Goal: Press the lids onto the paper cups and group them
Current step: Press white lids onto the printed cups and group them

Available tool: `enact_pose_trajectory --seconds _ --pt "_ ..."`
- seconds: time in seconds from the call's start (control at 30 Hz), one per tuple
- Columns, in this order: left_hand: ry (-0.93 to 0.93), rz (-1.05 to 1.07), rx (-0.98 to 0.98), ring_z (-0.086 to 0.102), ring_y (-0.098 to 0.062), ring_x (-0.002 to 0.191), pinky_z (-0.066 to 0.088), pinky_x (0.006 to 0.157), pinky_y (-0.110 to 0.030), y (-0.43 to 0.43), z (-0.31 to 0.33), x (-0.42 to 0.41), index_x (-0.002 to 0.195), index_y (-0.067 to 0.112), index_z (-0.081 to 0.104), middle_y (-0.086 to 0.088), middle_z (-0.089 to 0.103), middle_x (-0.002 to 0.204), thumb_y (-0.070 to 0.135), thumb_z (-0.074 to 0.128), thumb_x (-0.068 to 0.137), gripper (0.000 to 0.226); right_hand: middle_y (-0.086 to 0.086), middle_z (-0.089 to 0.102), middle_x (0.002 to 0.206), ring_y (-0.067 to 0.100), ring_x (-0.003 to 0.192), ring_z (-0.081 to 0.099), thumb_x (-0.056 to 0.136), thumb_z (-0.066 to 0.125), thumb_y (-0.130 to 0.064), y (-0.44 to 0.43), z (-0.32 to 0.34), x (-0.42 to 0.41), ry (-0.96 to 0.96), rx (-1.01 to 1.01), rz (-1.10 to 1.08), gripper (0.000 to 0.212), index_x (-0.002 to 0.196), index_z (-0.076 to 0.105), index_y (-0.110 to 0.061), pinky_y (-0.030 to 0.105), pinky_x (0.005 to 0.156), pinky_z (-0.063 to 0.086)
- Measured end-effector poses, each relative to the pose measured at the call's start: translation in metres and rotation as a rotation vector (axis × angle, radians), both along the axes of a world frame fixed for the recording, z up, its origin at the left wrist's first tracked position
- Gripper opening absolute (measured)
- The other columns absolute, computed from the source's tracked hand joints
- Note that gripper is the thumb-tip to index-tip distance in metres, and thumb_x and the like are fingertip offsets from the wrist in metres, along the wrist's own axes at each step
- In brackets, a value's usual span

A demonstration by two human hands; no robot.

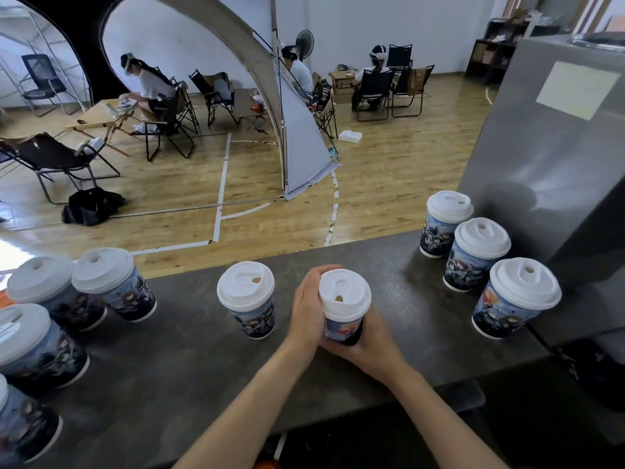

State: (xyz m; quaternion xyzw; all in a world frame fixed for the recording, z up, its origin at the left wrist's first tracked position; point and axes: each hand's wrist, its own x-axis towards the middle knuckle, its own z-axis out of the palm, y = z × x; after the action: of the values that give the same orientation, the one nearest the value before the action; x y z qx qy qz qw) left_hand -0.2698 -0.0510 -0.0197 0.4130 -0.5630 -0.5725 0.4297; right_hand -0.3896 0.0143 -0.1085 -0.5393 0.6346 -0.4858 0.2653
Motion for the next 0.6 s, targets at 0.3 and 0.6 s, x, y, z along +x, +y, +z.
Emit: enact_pose_trajectory --seconds 0.3,0.6 --pt "0.018 -0.222 0.238 0.071 0.006 0.076 0.051 0.062 -0.009 -0.014 0.017 -0.002 0.079 0.028 0.083 0.013 0.080 0.087 0.018 0.045 0.103 0.046 -0.023 0.065 0.131 -0.004 0.121 0.061 0.065 0.090 -0.050 -0.001 -0.002 -0.007 0.004 0.067 0.033 0.080 0.137 0.056 -0.037 0.031 0.107 0.053" --pt "0.034 -0.001 0.058 0.068 0.008 0.082 0.050 0.070 -0.008 0.005 0.000 -0.006 0.095 0.020 0.073 0.019 0.077 0.087 0.011 0.041 0.107 0.036 -0.016 0.066 0.136 0.007 0.127 0.063 0.069 0.095 -0.045 -0.002 -0.001 -0.006 -0.100 0.040 0.019 0.084 0.142 0.055 -0.035 0.031 0.106 0.053"
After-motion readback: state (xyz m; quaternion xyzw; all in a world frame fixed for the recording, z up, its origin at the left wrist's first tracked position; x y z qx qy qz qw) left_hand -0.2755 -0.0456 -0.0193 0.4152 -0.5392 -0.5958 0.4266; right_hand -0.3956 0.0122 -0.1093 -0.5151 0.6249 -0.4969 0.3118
